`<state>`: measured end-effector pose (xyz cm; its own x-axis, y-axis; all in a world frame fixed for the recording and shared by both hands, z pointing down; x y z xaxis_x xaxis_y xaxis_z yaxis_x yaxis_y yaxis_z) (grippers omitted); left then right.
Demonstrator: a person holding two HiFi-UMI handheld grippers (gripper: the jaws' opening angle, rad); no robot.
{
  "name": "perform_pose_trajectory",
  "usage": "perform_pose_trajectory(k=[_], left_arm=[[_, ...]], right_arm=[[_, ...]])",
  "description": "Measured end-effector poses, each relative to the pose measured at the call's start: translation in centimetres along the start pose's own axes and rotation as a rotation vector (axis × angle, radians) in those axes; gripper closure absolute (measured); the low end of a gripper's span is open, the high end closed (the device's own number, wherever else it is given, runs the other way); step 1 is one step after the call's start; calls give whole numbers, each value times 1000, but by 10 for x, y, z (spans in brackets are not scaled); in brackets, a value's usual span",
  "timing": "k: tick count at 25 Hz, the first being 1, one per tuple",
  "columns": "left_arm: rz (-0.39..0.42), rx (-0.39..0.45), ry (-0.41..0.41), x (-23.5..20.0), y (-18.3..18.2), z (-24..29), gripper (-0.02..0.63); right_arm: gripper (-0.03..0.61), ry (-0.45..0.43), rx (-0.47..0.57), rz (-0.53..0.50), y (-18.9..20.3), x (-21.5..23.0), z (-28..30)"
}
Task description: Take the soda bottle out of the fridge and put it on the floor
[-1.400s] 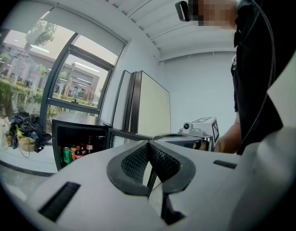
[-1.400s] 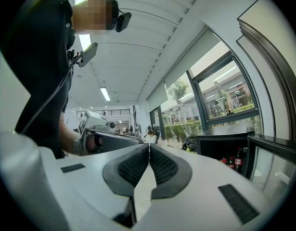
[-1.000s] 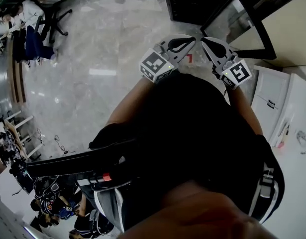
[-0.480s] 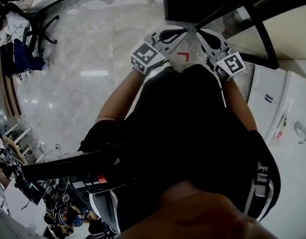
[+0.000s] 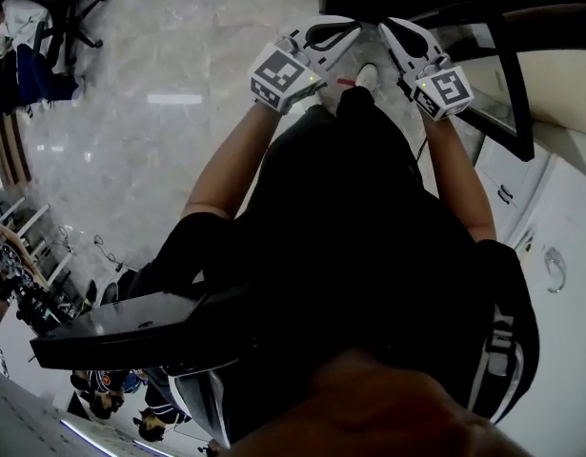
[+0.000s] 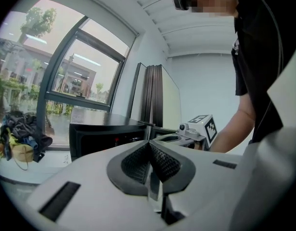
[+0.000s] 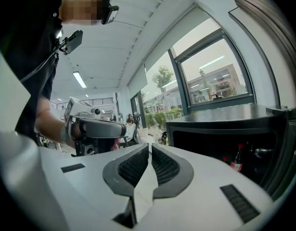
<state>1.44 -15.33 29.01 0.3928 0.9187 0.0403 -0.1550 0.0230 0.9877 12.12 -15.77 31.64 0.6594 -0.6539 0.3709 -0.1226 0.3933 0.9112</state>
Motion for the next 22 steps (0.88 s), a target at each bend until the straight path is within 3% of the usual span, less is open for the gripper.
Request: perform_pose_trajectory(k=[7, 16, 22], left_arm=[[23, -5, -98, -51, 28, 57, 612], [-3, 4, -209, -89, 109, 91, 612], [-25, 3, -247, -105, 176, 97, 612]], right_arm=[[563, 87, -43, -7, -2, 92, 49], [554, 212, 27, 24, 47, 169, 94], [390, 295, 67, 28, 108, 217, 122]])
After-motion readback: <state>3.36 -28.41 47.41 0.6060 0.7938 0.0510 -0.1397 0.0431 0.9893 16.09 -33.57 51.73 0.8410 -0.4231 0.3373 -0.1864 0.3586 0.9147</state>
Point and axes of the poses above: the fingertips, and each gripper's own axes: z forward along the fingers, x to its right, y out of its underside, the point moved 4 cm from there along -z, backward along the fingers, and after that the axes turned 13 degrees about z, right-handed, at the moved point
